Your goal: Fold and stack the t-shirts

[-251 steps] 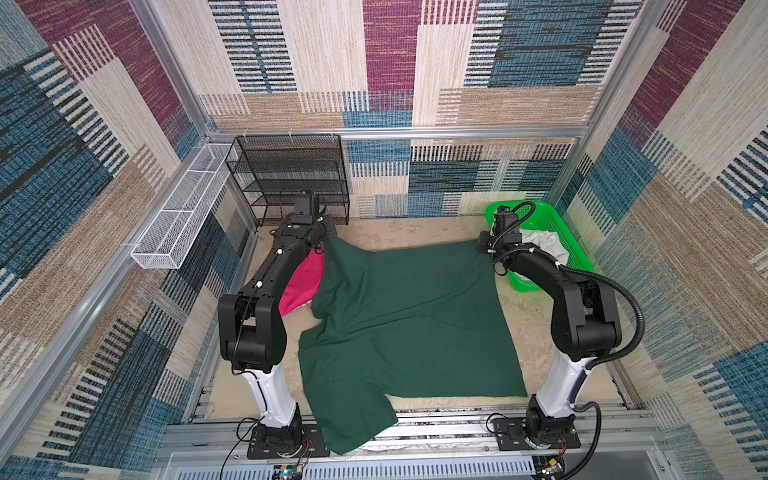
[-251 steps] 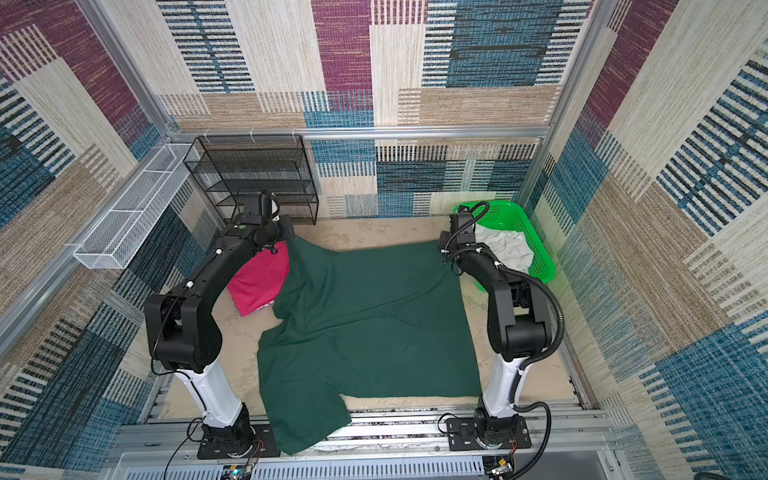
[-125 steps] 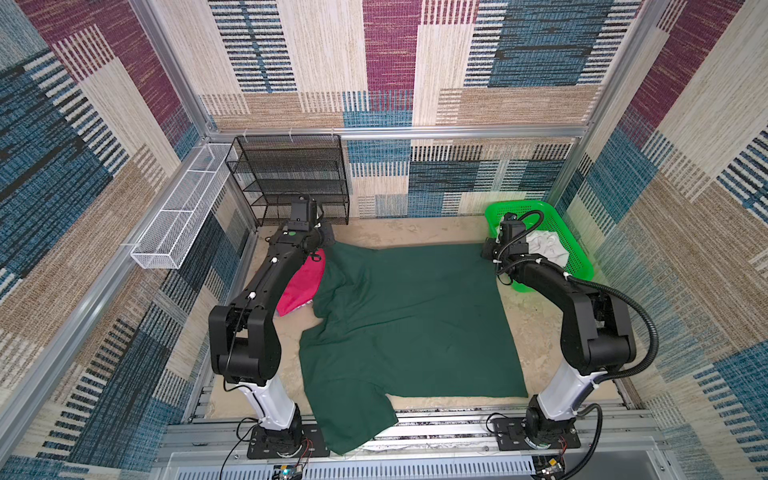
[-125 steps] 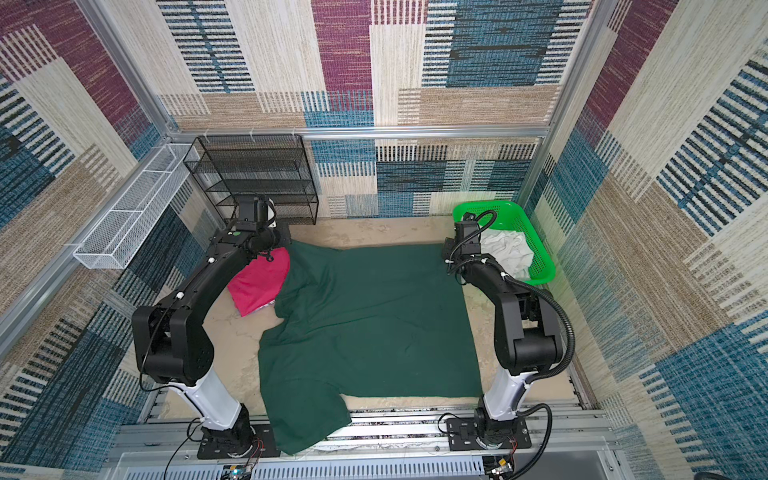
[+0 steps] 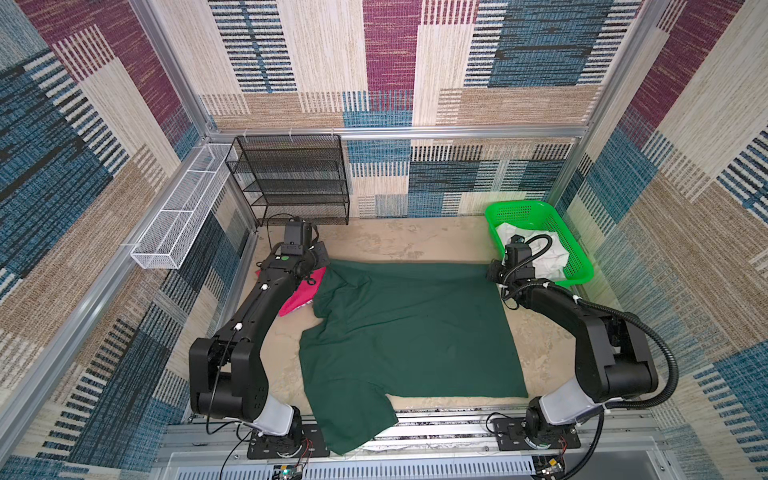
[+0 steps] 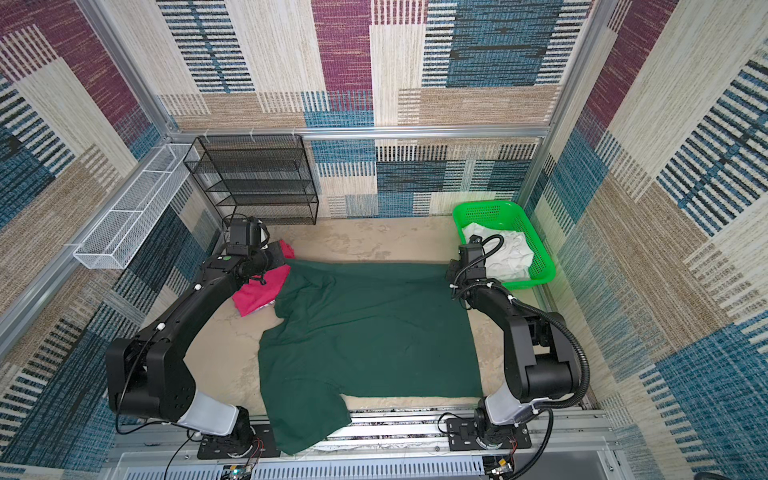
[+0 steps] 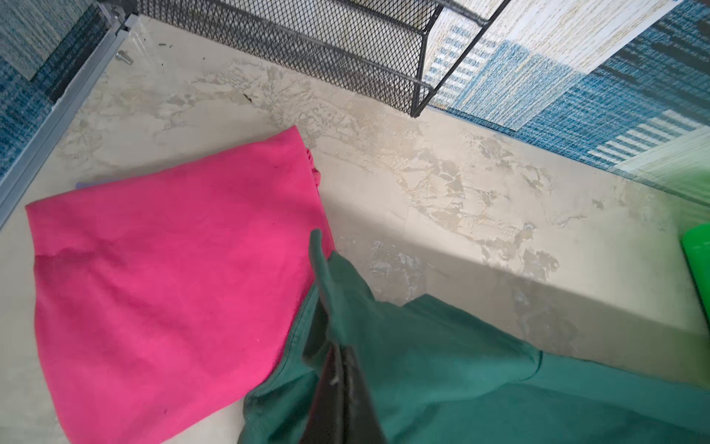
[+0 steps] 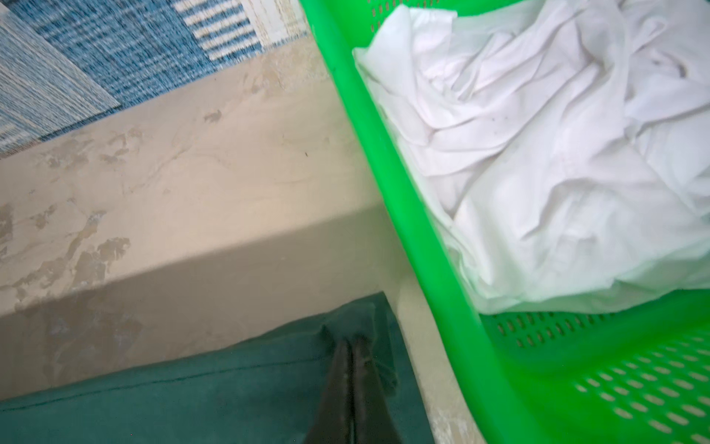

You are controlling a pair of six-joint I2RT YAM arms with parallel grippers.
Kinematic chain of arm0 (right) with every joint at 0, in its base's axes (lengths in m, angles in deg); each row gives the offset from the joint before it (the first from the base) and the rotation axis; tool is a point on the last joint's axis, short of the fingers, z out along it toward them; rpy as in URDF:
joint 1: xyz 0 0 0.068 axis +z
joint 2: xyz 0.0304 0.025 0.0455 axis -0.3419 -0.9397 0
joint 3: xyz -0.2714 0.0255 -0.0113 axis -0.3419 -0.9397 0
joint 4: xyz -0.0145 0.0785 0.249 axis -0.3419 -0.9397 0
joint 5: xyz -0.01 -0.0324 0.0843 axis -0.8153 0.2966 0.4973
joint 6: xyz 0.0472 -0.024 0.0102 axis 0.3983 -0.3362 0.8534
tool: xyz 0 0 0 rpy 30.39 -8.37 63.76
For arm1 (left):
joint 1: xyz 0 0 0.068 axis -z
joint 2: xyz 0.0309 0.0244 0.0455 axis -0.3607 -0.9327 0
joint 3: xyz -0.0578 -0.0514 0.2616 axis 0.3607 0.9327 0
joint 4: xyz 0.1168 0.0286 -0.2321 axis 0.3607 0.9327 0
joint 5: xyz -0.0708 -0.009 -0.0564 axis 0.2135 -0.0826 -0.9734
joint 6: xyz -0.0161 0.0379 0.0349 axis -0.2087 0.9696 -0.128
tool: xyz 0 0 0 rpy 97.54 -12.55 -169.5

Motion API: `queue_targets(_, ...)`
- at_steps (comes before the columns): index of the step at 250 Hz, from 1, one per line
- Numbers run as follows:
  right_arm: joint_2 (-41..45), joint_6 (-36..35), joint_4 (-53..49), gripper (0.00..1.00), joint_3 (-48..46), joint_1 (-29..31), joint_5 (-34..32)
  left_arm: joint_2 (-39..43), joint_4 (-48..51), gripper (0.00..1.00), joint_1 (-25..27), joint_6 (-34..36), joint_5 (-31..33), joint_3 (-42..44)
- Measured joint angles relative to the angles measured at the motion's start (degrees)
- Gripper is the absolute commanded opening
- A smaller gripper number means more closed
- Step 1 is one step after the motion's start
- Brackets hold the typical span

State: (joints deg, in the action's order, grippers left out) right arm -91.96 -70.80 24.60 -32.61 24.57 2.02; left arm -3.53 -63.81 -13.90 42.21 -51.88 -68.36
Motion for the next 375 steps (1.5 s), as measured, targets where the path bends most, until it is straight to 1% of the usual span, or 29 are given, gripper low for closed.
queue_targets(79, 4.35, 1.57, 1.38, 0.0, -7.41, 0.02, -1.25, 10.82, -0.59, 0.0, 0.0, -3.91, -0.28, 15.34)
queue_targets(110, 5.51, 2.73, 2.16, 0.0, -11.08, 0.02, -1.2, 14.4, -2.03, 0.0, 0.02, -5.35, -1.84, 22.71)
queue_targets(117, 5.95, 2.93, 2.19, 0.0, -11.8, 0.02, -1.18, 15.32, -2.4, 0.02, 0.02, -5.79, -2.8, 24.83)
queue_targets(122, 6.34, 2.95, 2.19, 0.05, -12.33, 0.02, -1.18, 15.98, -2.49, 0.04, 0.04, -6.01, -3.3, 26.18)
queue_targets(133, 7.98, 3.52, 2.51, 0.2, -13.77, 0.02, -1.11, 18.12, -3.21, 0.08, 0.04, -6.84, -4.26, 30.1)
queue_targets(143, 9.9, 4.26, 2.64, 0.29, -14.97, 0.02, -1.14, 20.0, -3.06, 0.11, 0.04, -7.32, -4.92, 32.72)
queue_targets(161, 14.27, 4.59, 2.78, 0.39, -16.68, 0.0, -1.27, 24.41, -2.93, 0.18, 0.07, -7.54, -6.19, 36.41)
queue_targets(179, 18.56, 5.09, 3.06, 0.49, -17.46, 0.0, -1.27, 27.82, -2.84, 0.24, 0.07, -7.52, -6.91, 37.59)
queue_targets(201, 21.55, 5.11, 3.8, 0.55, -16.81, 0.0, -1.18, 29.29, -3.15, 0.29, 0.46, -7.28, -7.39, 37.27)
queue_targets(220, 21.44, 5.09, 3.87, 0.56, -15.21, 0.0, 0.35, 27.21, -3.13, 0.35, 1.22, -6.67, -7.45, 35.34)
queue_targets(226, 20.9, 5.09, 3.85, 0.56, -14.64, 0.0, 1.18, 25.77, -3.41, 0.37, 1.6, -6.23, -7.52, 34.32)
queue_targets(236, 19.58, 5.09, 4.02, 0.56, -13.7, 0.09, 2.8, 23.17, -3.98, 0.38, 2.21, -5.64, -8.11, 32.46)
queue_targets(256, 15.32, 5.07, 4.28, 0.59, -11.98, 0.76, 6.4, 16.17, -5.14, 0.4, 3.52, -4.28, -10.64, 27.47)
queue_targets(292, 7.34, 5.05, 2.84, 0.62, -8.87, 3.78, 10.99, 1.05, -5.75, 0.4, 7.1, -1.03, -14.97, 15.13)
queue_targets(316, 3.52, 5.05, 1.84, 0.62, -7.19, 5.62, 12.07, -4.96, -4.79, 0.4, 9.62, 0.37, -14.91, 10.38)
queue_targets(337, 2.16, 5.09, 1.25, 0.63, -7.06, 6.05, 13.27, -8.55, -3.54, 0.42, 11.1, 1.66, -14.73, 7.39)
queue_targets(375, 1.25, 5.31, 0.7, 0.65, -8.02, 6.05, 13.33, -13.62, -0.55, 0.42, 12.68, 4.02, -11.52, 3.34)
